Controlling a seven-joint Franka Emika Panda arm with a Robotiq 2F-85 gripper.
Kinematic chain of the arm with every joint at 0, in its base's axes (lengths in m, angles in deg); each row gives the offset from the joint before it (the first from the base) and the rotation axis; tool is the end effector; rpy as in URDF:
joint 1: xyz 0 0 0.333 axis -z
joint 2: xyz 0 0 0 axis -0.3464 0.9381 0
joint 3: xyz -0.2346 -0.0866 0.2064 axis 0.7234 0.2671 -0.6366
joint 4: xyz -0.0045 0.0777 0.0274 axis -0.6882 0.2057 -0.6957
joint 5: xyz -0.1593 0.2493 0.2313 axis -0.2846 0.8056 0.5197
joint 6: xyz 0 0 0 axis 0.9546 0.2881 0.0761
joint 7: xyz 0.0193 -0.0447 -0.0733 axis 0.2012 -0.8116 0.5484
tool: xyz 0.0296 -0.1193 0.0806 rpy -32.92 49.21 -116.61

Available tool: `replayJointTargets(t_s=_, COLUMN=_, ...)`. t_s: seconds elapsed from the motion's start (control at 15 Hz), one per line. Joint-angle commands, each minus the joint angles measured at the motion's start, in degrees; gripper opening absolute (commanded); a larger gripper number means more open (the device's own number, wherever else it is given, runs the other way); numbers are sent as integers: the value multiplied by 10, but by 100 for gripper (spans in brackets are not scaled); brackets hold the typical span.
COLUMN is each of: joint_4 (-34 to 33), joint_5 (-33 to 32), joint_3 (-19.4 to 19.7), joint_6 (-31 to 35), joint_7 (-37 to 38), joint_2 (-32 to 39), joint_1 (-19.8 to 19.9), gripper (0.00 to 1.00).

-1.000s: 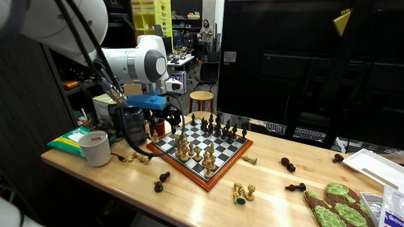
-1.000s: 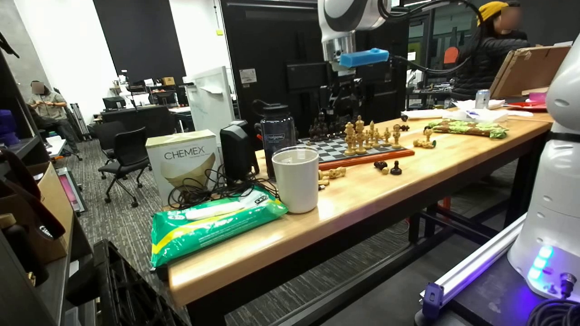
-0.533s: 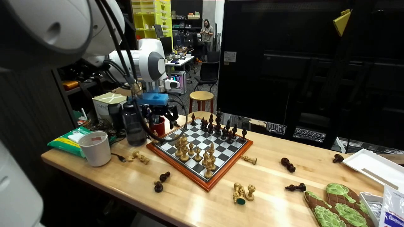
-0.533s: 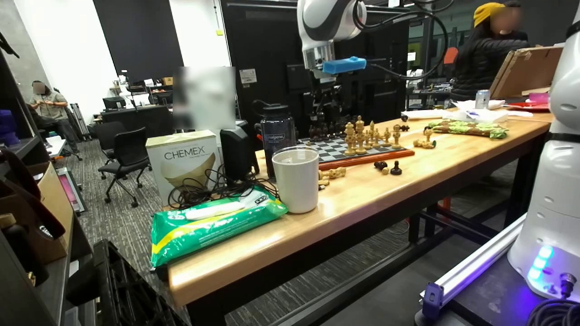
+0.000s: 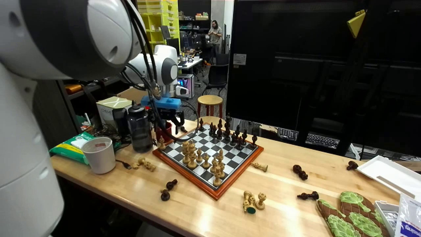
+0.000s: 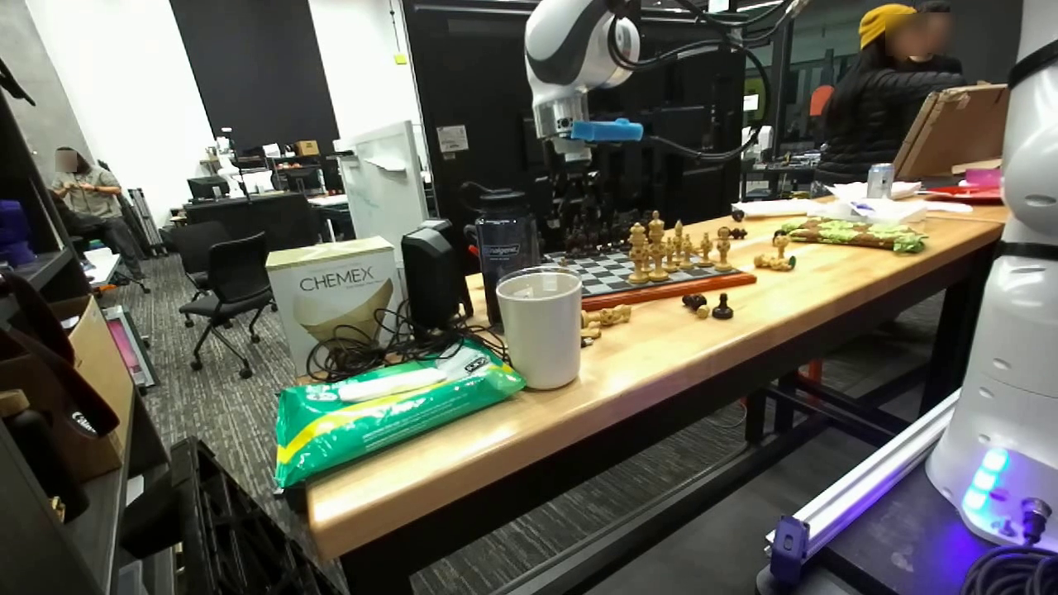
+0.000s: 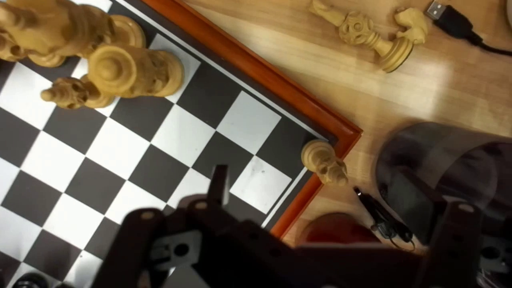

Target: Pick up the white rook from the left corner of the chess board and put it in front of the white queen

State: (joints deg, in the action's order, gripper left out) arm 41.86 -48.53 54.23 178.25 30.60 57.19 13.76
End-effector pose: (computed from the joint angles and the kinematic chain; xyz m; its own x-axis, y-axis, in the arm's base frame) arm 0.5266 0.1582 0.3798 0.9547 0.2769 -0.1093 0.2749 -0.9609 -0.0336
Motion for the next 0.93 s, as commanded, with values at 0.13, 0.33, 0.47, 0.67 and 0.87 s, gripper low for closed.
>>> replayJointTargets(t_s=0.13, joint_4=-41, joint_5=24, joint_3=4, joint_6=-36, joint_7=-30, joint_2=32, joint_1=-9, gripper=100)
replayJointTargets(t_s=0.33, joint_4=-44, joint_5=25, joint_3=5, joint_6=-37, joint_7=-36, joint_2=42, joint_1=-8, gripper=100)
replayJointTargets(t_s=0.47, joint_4=-43, joint_5=28, joint_3=4, joint_6=-38, joint_7=-38, joint_2=46, joint_1=-8, gripper=100)
replayJointTargets(t_s=0.67, joint_4=-41, joint_5=30, joint_3=4, joint_6=-37, joint_7=-43, joint_2=51, joint_1=-7, gripper=100)
replayJointTargets(t_s=0.87, joint_4=-39, joint_5=30, joint_3=4, joint_6=-35, joint_7=-46, joint_2=57, joint_1=-7, gripper=100)
